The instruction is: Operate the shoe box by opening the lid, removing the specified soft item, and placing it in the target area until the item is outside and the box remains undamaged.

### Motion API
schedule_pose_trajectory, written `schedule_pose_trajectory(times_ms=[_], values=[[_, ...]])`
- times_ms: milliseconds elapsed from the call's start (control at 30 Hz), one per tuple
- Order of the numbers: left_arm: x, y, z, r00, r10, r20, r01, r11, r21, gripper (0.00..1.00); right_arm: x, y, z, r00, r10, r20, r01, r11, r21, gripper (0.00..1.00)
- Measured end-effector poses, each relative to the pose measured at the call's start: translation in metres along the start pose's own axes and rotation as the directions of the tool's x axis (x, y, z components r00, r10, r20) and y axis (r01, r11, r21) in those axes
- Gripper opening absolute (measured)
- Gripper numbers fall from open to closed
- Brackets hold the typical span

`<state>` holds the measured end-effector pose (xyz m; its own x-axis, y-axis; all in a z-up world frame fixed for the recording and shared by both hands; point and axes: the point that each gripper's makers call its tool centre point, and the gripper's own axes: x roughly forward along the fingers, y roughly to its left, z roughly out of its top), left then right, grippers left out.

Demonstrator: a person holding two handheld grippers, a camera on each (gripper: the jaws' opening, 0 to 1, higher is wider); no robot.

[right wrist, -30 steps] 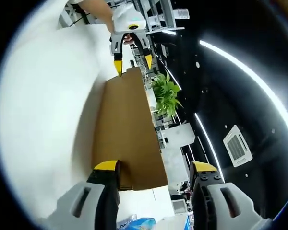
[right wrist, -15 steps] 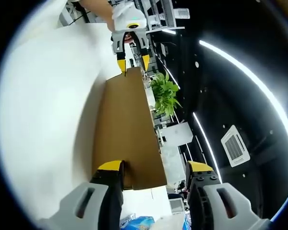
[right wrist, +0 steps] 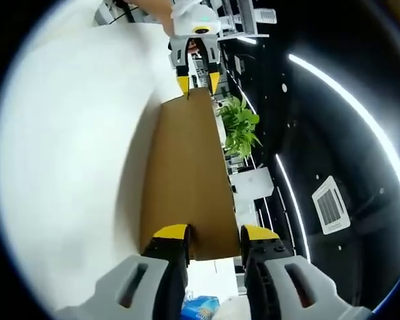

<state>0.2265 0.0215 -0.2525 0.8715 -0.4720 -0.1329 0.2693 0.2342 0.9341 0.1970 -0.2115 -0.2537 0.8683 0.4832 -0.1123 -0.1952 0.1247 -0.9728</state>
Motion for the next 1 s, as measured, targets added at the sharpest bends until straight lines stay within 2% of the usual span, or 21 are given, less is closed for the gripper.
schedule_pose_trajectory(times_ms=[167,267,367,467,533,733,867,933,1000], values=[[-0.001,-0.003,0.001,1.000,-0.011,0.016,0.011,0.998,-0.058,0.32,-0.001,0.003,-0.002,1.000,0.015,-0.007,-0.015,1.000,-0.007,0.29],[-0.001,-0.007,0.000,1.000,-0.023,0.018,0.024,0.997,-0.080,0.32,0.002,0.010,0.002,0.999,0.042,-0.008,-0.041,0.998,0.039,0.29],[0.000,-0.009,-0.002,0.999,-0.020,0.027,0.022,0.996,-0.086,0.32,0.002,0.011,0.000,0.999,0.048,-0.002,-0.048,0.998,0.047,0.28],[0.000,-0.013,-0.004,0.999,-0.027,0.023,0.030,0.992,-0.125,0.32,0.002,0.012,0.002,0.998,0.060,-0.002,-0.060,0.997,0.046,0.28],[0.001,-0.016,-0.004,0.999,-0.029,0.024,0.031,0.992,-0.121,0.33,0.002,0.013,0.002,0.998,0.069,-0.006,-0.069,0.997,0.018,0.28],[0.001,-0.014,-0.004,1.000,-0.021,0.015,0.023,0.993,-0.117,0.30,0.002,0.014,0.001,0.998,0.066,-0.010,-0.066,0.997,0.027,0.27],[0.001,-0.015,-0.005,1.000,-0.001,0.025,0.003,0.998,-0.058,0.30,0.002,0.014,-0.003,0.998,0.057,-0.021,-0.056,0.998,0.030,0.27],[-0.001,-0.017,-0.003,0.999,-0.017,0.037,0.021,0.996,-0.090,0.33,0.001,0.015,-0.002,0.998,0.056,-0.020,-0.056,0.998,0.025,0.27],[-0.001,-0.017,0.000,0.998,-0.020,0.053,0.028,0.986,-0.162,0.35,0.001,0.015,0.000,0.998,0.056,-0.001,-0.055,0.996,0.069,0.28]])
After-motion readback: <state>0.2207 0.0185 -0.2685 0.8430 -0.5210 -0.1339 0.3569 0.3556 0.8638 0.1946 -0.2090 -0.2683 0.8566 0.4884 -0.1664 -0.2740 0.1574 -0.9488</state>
